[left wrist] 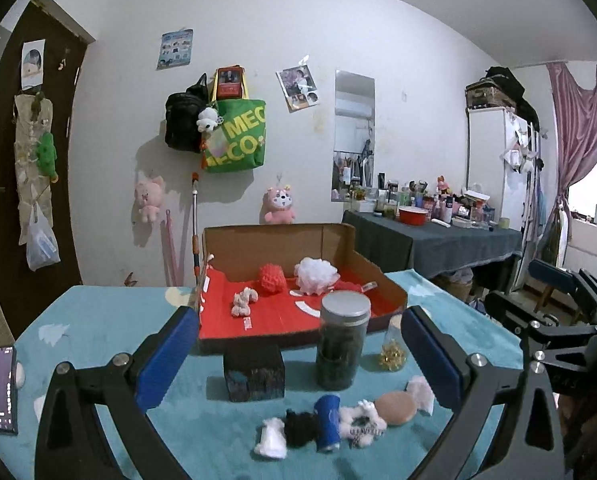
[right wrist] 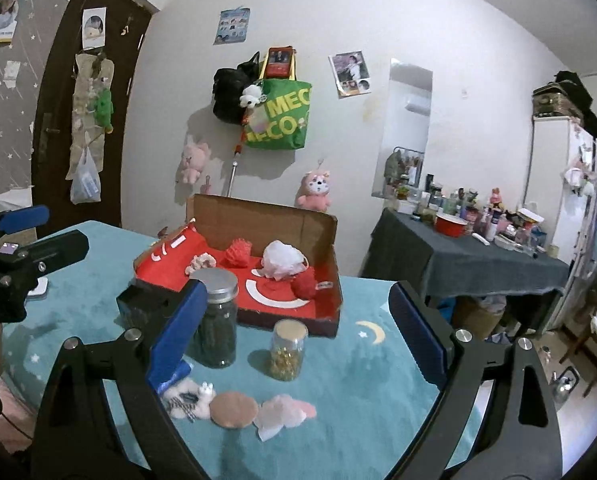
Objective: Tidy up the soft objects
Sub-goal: 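Withdraw both tools from the box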
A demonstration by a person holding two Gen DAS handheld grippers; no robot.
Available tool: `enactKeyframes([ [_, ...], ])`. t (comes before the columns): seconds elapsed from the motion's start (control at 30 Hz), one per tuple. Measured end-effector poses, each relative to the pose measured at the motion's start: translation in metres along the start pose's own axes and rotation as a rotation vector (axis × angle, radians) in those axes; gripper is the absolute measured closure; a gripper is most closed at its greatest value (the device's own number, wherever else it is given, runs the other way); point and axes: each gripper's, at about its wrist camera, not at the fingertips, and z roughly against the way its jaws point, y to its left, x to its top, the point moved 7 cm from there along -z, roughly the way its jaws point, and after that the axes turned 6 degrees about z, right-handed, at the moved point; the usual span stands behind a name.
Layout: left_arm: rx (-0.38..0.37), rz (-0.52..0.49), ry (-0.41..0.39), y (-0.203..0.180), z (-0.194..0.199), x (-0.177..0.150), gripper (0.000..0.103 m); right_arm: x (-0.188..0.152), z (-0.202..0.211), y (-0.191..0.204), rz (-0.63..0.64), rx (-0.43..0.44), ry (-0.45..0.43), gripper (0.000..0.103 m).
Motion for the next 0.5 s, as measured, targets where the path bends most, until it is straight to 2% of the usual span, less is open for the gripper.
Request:
enactKeyframes([
  [0.17, 0.022, -0.022, 0.012, -0.005, 0.002, -0.026, 0.000, -0.023, 0.011, 0.004, -0.011, -0.016, -0.009, 0.010],
  [0.5, 0.028, 0.015, 0.111, 0.002, -0.012, -0.074, 0.000, -0.071, 0.008, 0.012, -0.017, -0.027, 0.045, 0.010],
])
